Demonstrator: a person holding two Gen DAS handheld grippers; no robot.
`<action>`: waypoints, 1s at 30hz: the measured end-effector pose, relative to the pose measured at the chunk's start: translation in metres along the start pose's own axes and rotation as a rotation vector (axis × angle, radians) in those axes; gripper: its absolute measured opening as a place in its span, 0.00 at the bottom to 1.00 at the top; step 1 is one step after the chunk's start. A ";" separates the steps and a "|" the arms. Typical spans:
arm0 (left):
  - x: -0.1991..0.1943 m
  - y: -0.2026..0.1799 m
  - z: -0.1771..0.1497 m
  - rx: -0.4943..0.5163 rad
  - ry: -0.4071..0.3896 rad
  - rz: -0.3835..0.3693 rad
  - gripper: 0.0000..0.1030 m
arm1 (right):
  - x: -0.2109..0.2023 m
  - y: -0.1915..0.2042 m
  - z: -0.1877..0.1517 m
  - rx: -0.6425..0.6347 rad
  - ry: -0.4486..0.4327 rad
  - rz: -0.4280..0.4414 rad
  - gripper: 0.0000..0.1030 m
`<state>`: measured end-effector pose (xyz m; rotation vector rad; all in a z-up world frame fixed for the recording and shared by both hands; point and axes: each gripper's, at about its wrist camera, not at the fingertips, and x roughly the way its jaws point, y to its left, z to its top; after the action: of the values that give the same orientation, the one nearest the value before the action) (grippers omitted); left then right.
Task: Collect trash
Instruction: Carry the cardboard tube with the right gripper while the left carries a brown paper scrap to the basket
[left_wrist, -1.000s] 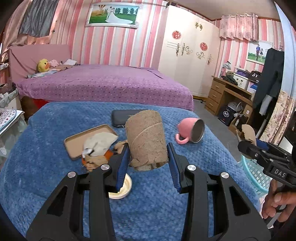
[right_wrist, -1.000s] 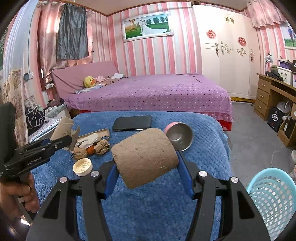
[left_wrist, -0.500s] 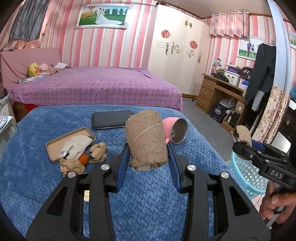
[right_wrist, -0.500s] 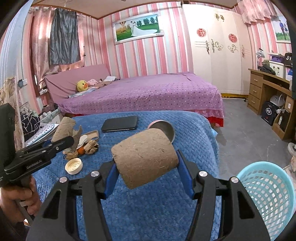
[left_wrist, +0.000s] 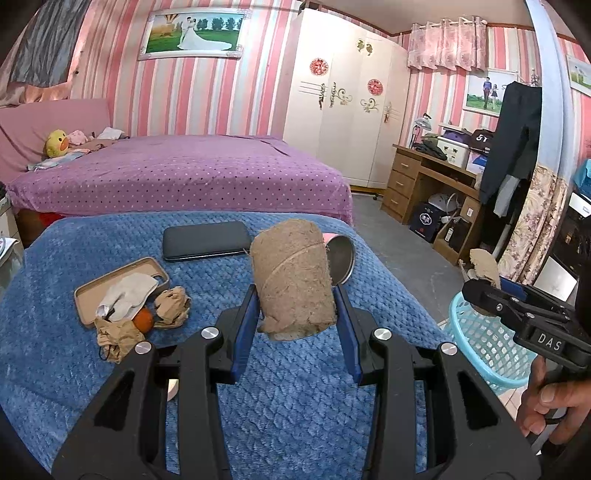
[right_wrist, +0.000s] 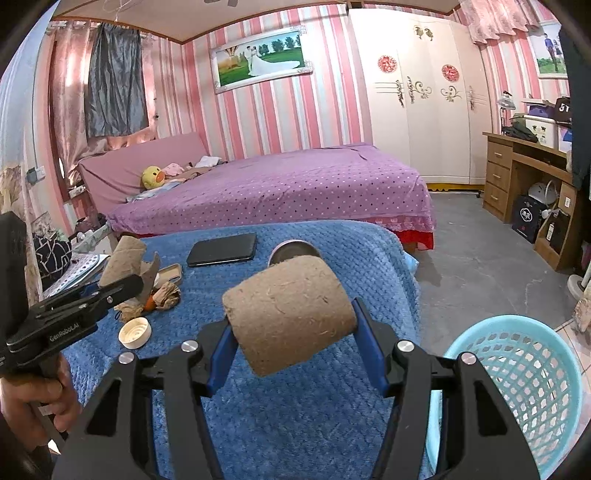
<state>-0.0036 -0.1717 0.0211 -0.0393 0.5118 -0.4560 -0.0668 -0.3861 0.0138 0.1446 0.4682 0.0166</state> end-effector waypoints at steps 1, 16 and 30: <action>0.001 -0.002 0.000 0.002 0.000 -0.003 0.38 | -0.001 -0.002 0.000 0.004 -0.002 -0.003 0.56; 0.013 -0.041 -0.002 0.052 0.010 -0.077 0.38 | -0.020 -0.054 -0.005 0.074 -0.023 -0.089 0.56; 0.020 -0.064 -0.004 0.062 0.014 -0.129 0.38 | -0.037 -0.121 -0.013 0.146 -0.018 -0.222 0.56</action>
<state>-0.0162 -0.2371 0.0182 -0.0098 0.5105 -0.5978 -0.1078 -0.5056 0.0020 0.2346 0.4657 -0.2370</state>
